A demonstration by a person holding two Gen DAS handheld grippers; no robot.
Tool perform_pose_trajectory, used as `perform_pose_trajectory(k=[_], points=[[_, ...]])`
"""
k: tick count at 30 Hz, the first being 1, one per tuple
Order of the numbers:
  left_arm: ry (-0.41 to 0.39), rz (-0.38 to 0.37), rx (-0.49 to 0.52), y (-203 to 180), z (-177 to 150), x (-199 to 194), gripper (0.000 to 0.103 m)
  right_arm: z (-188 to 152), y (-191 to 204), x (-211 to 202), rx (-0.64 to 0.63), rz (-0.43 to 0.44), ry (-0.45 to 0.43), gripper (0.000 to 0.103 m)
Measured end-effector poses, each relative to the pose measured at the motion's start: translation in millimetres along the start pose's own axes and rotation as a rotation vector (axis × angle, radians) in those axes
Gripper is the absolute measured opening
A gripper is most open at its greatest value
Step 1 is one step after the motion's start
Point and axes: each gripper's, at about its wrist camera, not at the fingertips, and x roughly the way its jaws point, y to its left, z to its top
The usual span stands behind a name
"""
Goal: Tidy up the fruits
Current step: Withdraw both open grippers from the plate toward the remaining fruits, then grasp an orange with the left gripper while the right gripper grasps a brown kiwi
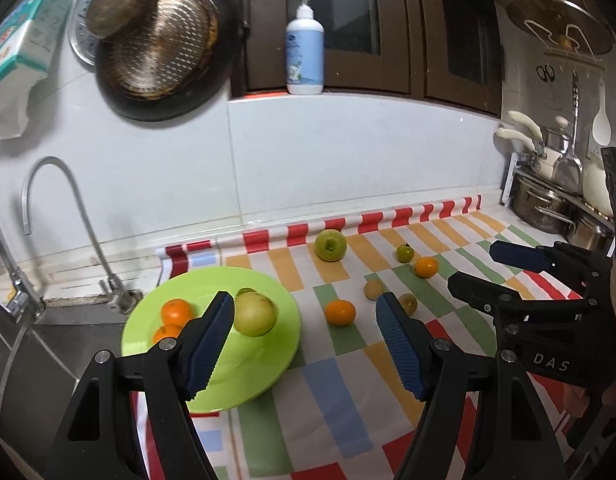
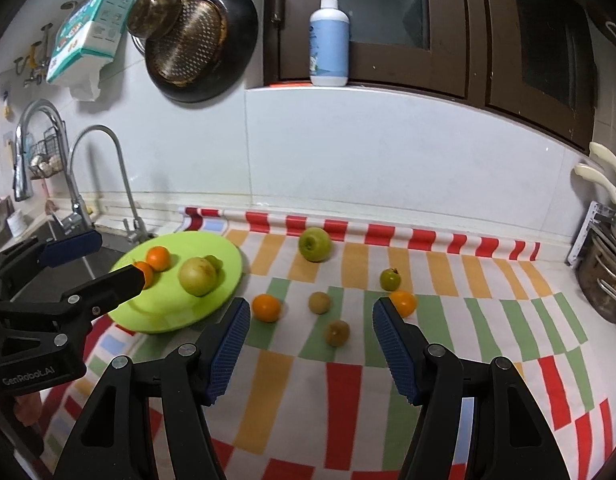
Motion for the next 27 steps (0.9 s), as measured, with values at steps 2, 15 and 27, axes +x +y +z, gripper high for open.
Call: perform_pose_trajectory(k=[2,15,27], points=[[0.011,-0.011,0.007,-3,0,10,0.073,-1,-3,6,-0.005,-0.004,0.008,0.065],[0.124,-0.081,0.065,-17,-11,84,0.073,-17,-22,66,0.023,-0.003,0.12,0.064],[0.235,-0.136,0.089,-20,-18,142,0.059,-29,-28,108,0.056,0.02,0.209,0.055]])
